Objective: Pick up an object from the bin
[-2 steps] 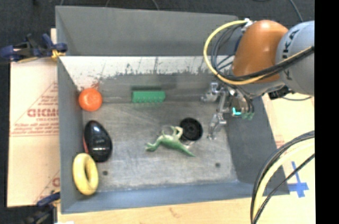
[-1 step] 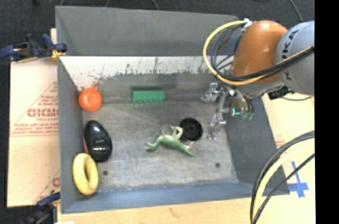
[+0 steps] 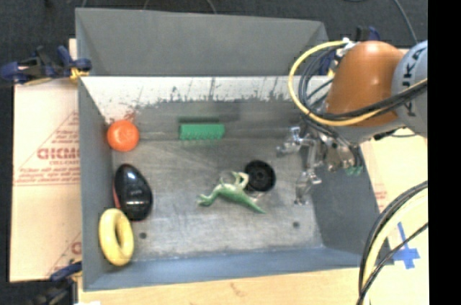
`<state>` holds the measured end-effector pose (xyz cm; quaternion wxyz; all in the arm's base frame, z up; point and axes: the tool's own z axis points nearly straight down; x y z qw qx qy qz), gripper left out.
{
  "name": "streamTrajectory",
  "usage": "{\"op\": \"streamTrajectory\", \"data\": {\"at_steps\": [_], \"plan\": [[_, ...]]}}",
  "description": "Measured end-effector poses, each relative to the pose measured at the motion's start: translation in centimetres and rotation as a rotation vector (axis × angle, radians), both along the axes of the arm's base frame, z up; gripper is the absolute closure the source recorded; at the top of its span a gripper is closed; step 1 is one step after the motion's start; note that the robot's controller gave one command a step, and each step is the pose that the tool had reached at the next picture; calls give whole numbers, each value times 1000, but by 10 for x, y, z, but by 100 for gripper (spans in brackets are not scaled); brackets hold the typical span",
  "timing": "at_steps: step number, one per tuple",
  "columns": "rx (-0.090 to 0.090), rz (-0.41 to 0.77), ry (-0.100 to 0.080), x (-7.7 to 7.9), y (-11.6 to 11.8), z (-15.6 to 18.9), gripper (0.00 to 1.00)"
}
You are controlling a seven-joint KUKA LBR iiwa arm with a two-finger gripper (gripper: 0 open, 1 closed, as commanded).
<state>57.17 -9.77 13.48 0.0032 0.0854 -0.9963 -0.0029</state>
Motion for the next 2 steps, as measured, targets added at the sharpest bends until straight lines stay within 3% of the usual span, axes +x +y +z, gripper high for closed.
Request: {"op": "streamTrajectory", "data": {"at_steps": [1, 2], "plan": [[-13, 20, -24, 16, -2, -10, 0], [-8, 318, -23, -20, 93, -48, 100]]}}
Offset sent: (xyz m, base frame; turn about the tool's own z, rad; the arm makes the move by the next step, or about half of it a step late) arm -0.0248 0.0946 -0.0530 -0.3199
